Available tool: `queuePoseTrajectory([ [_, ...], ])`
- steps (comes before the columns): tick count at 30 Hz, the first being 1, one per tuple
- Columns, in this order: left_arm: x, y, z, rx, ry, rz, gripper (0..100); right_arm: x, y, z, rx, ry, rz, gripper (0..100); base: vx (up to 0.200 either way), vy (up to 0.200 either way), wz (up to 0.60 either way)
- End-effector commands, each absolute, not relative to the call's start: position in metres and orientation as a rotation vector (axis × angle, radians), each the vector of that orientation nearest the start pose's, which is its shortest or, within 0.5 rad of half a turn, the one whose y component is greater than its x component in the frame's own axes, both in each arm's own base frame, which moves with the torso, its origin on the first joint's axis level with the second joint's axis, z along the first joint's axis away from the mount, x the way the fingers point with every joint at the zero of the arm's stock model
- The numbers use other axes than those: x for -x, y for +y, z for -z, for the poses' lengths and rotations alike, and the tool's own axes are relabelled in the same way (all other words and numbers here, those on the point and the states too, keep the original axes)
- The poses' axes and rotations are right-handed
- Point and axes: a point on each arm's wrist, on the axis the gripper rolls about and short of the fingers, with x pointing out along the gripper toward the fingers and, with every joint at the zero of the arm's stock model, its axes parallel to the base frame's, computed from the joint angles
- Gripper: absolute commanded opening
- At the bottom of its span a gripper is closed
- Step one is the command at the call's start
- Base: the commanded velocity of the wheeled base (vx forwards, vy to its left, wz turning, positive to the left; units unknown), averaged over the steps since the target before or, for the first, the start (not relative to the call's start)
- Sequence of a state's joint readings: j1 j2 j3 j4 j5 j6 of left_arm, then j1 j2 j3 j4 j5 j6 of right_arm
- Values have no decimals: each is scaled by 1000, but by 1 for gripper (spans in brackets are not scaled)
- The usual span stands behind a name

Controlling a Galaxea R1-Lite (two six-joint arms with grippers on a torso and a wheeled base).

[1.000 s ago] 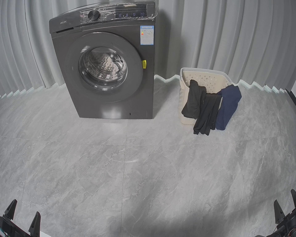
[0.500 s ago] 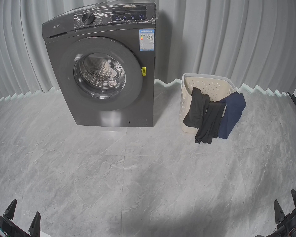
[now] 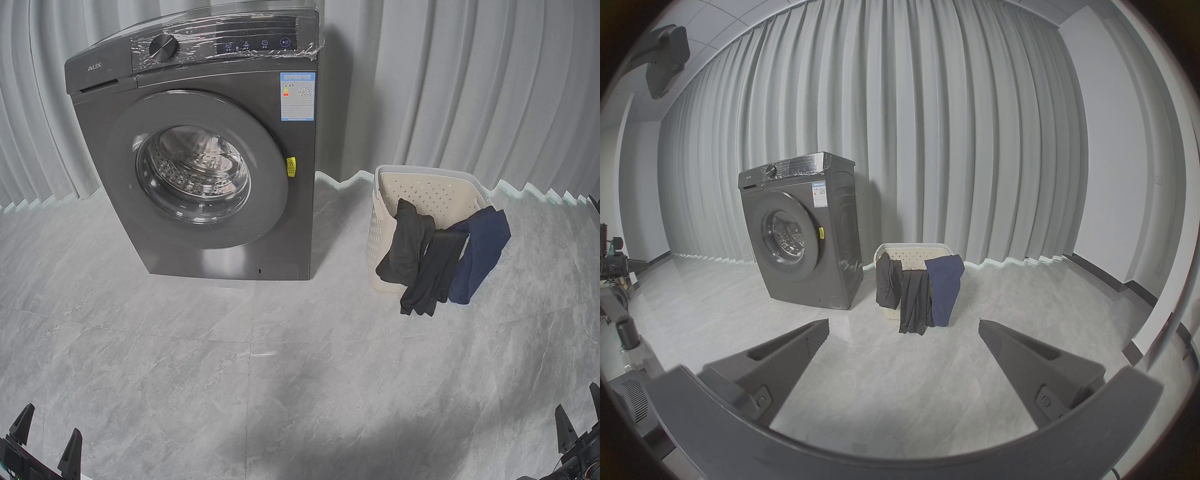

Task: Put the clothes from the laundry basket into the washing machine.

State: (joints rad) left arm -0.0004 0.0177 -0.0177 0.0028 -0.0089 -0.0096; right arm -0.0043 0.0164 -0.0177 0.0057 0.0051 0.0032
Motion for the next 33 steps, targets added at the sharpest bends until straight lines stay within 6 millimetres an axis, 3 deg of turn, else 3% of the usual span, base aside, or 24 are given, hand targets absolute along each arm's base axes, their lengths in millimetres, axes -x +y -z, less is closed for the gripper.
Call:
queuePoseTrajectory([
  [1,23,0,-76,9,2,9,100,23,0,-75,-3,5,0,100,200,0,0],
  [17,23,0,-76,9,2,9,100,23,0,-75,-3,5,0,100,13,0,0],
  [33,23,0,-76,9,2,8,100,23,0,-75,-3,5,0,100,0,-200,0],
])
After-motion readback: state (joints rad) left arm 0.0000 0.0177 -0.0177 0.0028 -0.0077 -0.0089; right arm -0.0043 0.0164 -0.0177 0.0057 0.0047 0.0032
